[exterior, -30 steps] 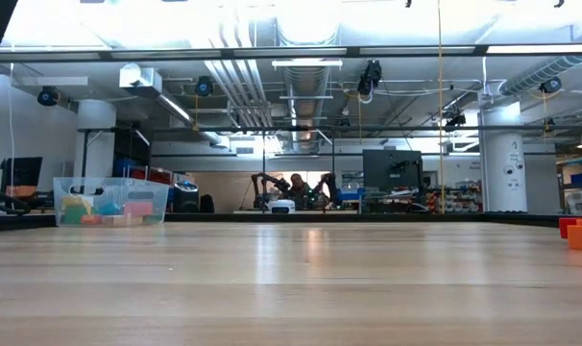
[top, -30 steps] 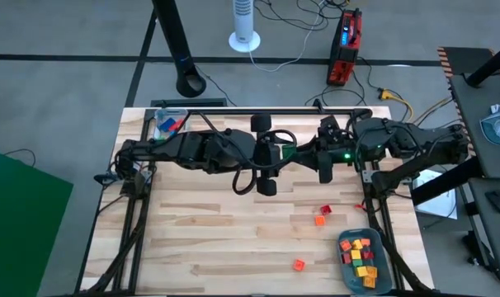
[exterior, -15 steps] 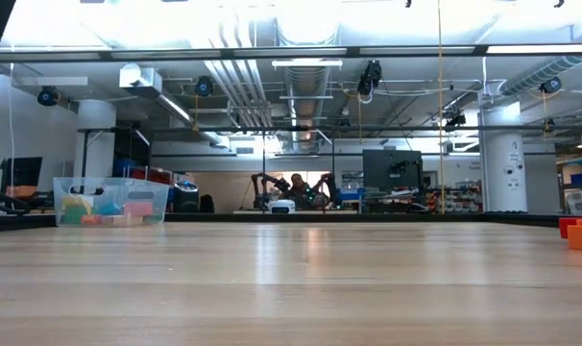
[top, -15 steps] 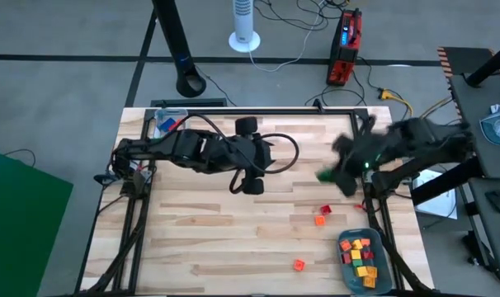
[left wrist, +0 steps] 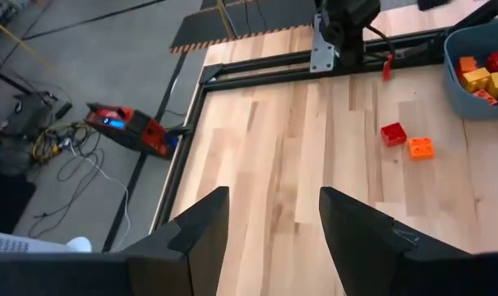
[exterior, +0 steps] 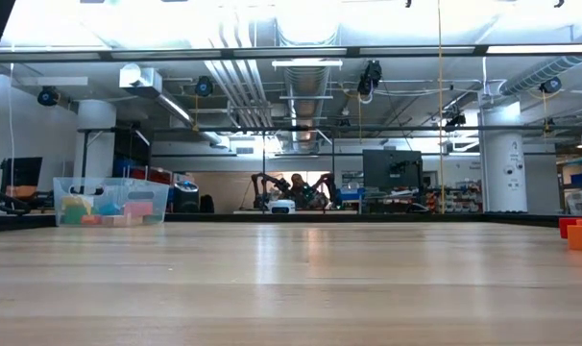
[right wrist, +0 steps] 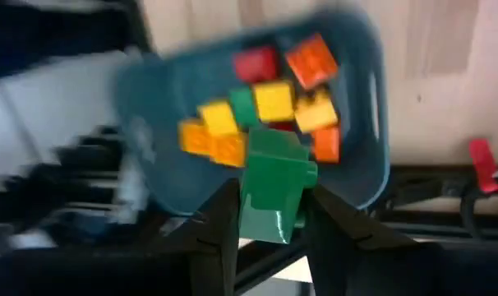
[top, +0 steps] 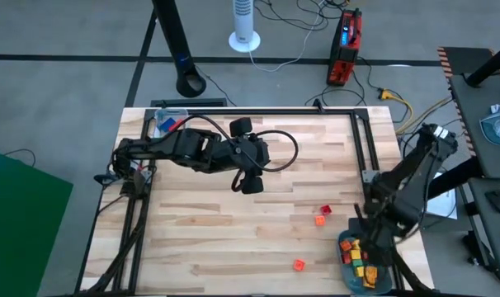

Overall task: Sort blocks by size
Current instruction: Put the green square game piece into the blue bin, then put the red square game piece into the blue bin

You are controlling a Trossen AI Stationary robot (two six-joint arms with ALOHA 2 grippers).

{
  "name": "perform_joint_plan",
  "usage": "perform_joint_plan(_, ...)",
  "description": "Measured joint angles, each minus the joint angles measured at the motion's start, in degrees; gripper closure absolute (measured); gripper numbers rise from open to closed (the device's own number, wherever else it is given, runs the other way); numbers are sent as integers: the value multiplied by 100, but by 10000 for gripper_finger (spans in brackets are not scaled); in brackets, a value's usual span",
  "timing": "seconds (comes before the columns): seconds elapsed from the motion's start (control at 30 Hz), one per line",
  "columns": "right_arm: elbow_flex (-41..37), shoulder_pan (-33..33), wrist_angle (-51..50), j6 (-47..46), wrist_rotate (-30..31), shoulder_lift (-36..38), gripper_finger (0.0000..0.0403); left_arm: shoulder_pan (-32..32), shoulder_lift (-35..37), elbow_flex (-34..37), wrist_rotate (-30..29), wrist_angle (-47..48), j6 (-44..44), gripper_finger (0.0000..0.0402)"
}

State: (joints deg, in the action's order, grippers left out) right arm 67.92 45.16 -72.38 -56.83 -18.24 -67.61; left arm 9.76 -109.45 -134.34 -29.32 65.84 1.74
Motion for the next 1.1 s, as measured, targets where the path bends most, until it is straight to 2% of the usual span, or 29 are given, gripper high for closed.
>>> perform_joint_plan(0.13, -807, 845, 323, -749, 341, -86, 304, -1, -27, 0, -2, 18, -101, 226)
perform_joint_plan(0.23, -1229, 1130, 776, -1198, 394, -87, 272, 0, -68, 0, -2, -13, -96, 226)
perform_joint_plan(0.33, -1345, 1199, 902, -1379, 332, -63, 228, 0, -87, 0, -3, -9, -102, 226)
perform_joint_plan(0.47, -1126, 1095, 784, -1417, 359, -38, 180, 0, -87, 0, -4, -9, -188, 225)
perform_joint_plan(0.53, -976, 933, 677, -1446, 682, -36, 165, 0, -86, 0, -4, -7, -299, 225)
perform_joint_plan(0.67, -811, 233, 655, -1268, 2032, -34, 166, 37, -29, 0, -7, 48, -614, 225)
perform_joint_plan(0.73, -855, -376, 782, -844, 2386, -56, 186, 84, 47, 0, -17, 180, -609, 225)
perform_joint_plan(0.83, -1076, -1392, 889, -410, 2334, -131, 225, 147, 144, 0, -13, 416, -562, 225)
perform_joint_plan(0.9, -1197, -2086, 806, -637, 2243, -189, 252, 157, 215, 2, -7, 659, -517, 225)
perform_joint_plan(1.0, -1374, -2925, 826, -811, 1617, -190, 281, 126, 396, 19, -13, 925, -346, 225)
perform_joint_plan(1.1, -1469, -3390, 848, -638, 1265, -178, 289, 18, 577, 22, 131, 952, 21, 225)
